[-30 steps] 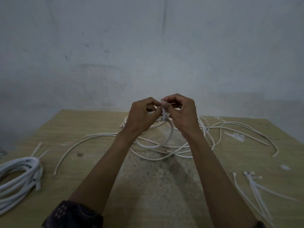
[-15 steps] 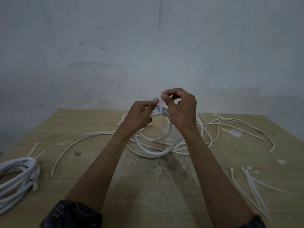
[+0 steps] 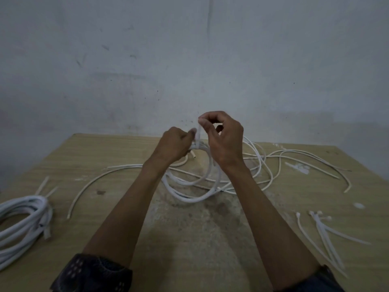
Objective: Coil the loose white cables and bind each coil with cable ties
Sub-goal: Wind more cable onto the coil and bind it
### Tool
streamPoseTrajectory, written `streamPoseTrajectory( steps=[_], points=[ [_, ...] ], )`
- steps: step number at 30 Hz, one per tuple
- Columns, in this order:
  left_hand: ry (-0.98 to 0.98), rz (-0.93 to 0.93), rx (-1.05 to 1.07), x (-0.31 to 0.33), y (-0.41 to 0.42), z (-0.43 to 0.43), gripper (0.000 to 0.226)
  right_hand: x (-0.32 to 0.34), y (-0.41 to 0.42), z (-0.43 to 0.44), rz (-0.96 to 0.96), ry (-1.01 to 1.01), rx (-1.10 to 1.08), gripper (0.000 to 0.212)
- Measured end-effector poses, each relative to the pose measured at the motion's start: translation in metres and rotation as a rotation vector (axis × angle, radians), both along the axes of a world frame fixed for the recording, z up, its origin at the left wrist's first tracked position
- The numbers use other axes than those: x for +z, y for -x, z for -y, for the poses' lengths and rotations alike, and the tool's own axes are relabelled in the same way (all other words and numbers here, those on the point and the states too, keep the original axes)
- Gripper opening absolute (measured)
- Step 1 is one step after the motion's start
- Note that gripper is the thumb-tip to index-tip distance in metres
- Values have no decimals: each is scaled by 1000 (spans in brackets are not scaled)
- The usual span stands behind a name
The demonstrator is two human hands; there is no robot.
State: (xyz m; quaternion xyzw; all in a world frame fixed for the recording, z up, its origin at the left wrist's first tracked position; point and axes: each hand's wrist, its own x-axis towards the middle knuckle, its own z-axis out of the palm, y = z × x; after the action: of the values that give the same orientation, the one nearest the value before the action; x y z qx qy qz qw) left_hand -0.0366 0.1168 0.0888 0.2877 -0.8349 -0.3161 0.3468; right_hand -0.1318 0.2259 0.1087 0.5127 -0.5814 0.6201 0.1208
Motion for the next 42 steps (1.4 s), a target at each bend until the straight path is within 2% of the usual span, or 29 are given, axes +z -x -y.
streamPoseTrajectory(
  steps=[2, 5, 7, 13, 17, 20, 23, 26, 29, 32, 34, 37, 39, 42],
  points=[
    [-20, 49, -62, -2, 4, -6, 65, -4, 10, 6, 95, -6, -26, 4],
    [-295, -2, -288, -1, 3, -11, 67, -13, 25, 11, 279, 26, -12, 12],
    [-390, 0, -376, 2, 0, -13, 65, -17, 31, 12, 329, 42, 2, 13],
    [-518, 45, -619, 3, -1, -26, 49, -9, 30, 14, 158, 44, -178, 15],
    [-754, -44, -729, -6, -2, -16, 42, -5, 40, 15, 31, -38, -254, 13],
    [-859, -42, -724, -1, -4, -9, 49, -2, 42, 13, 76, -4, -206, 15],
    [-832, -18, -570, 4, 0, -11, 57, 4, 39, 11, 89, -11, -145, 14],
    [-818, -91, -497, 4, 3, -10, 55, 11, 42, 7, 184, -35, -12, 15],
    [-818, -219, -464, 9, -1, -6, 55, 7, 39, -12, 182, -18, -104, 34],
    [-889, -403, -463, 14, -5, -4, 53, -10, 26, -24, 100, -201, -28, 54],
    [-936, -444, -503, 16, -6, -4, 52, -16, 21, -23, 125, -199, 42, 46],
    [-1033, -383, -663, 18, -9, -6, 51, -15, 20, -23, 41, -59, -32, 32],
    [-1072, -320, -730, 19, -11, -7, 50, -14, 20, -26, -12, -66, -38, 31],
    [-1091, -287, -711, 20, -12, -7, 45, -14, 23, -27, -36, -132, 5, 29]
  ],
)
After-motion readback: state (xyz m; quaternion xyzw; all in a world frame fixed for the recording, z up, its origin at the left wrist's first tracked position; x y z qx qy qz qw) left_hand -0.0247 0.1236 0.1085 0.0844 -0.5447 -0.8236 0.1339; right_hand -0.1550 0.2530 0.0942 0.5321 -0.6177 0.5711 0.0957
